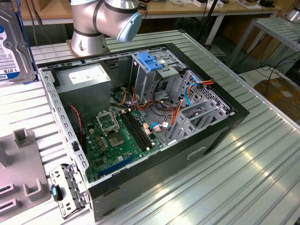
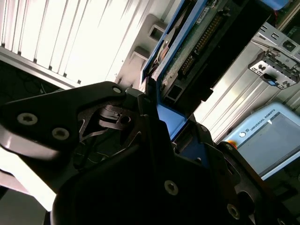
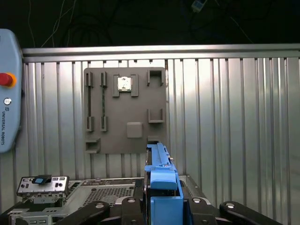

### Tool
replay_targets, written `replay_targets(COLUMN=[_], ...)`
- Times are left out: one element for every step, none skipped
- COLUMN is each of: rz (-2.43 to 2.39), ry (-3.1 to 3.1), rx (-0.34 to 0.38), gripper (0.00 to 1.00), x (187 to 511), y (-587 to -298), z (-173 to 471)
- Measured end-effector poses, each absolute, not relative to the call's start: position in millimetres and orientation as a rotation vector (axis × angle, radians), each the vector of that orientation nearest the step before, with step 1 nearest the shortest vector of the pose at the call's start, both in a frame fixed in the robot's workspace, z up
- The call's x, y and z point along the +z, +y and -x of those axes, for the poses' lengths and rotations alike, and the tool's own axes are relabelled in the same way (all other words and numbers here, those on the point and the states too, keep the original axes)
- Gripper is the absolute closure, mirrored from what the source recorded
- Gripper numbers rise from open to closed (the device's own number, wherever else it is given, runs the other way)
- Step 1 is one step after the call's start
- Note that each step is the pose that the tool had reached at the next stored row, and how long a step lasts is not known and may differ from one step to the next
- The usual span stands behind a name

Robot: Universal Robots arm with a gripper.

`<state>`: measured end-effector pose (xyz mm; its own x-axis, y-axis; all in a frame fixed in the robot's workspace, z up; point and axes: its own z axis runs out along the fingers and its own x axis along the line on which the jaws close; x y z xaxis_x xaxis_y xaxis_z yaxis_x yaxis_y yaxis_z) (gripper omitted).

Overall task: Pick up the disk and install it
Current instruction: 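Pick up the disk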

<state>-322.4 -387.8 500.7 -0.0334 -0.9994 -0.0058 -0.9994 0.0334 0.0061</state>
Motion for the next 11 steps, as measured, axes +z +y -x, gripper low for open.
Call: replay_targets(rz=[-2.184, -2.184, -2.184, -2.184, -2.184, -2.184, -2.184, -2.184, -2.184, -2.184, -2.184], ry=[-2.258, -2.258, -2.258, -2.258, -2.258, -2.258, -2.258, -2.258, -2.258, -2.258, -2.258], rx=[-0.013, -0.013, -0.013, -0.013, -0.013, -0.013, -0.013, -0.013, -0.013, -0.013, -0.013], gripper=[0.63, 0.63, 0.63, 0.63, 0.63, 0.63, 0.63, 0.63, 0.63, 0.63, 0.63], x=[500.7, 500.7, 500.7, 500.6, 500.6, 500.7, 500.7, 500.6, 500.6, 500.6, 500.7], y=[-387.8, -387.8, -387.8, -387.8, -387.8, -387.8, -387.8, -387.8, -387.8, -387.8, -387.8], z=[322.1, 322.0, 321.5, 321.3, 321.3, 321.3, 321.3, 321.2, 321.2, 321.2, 321.2])
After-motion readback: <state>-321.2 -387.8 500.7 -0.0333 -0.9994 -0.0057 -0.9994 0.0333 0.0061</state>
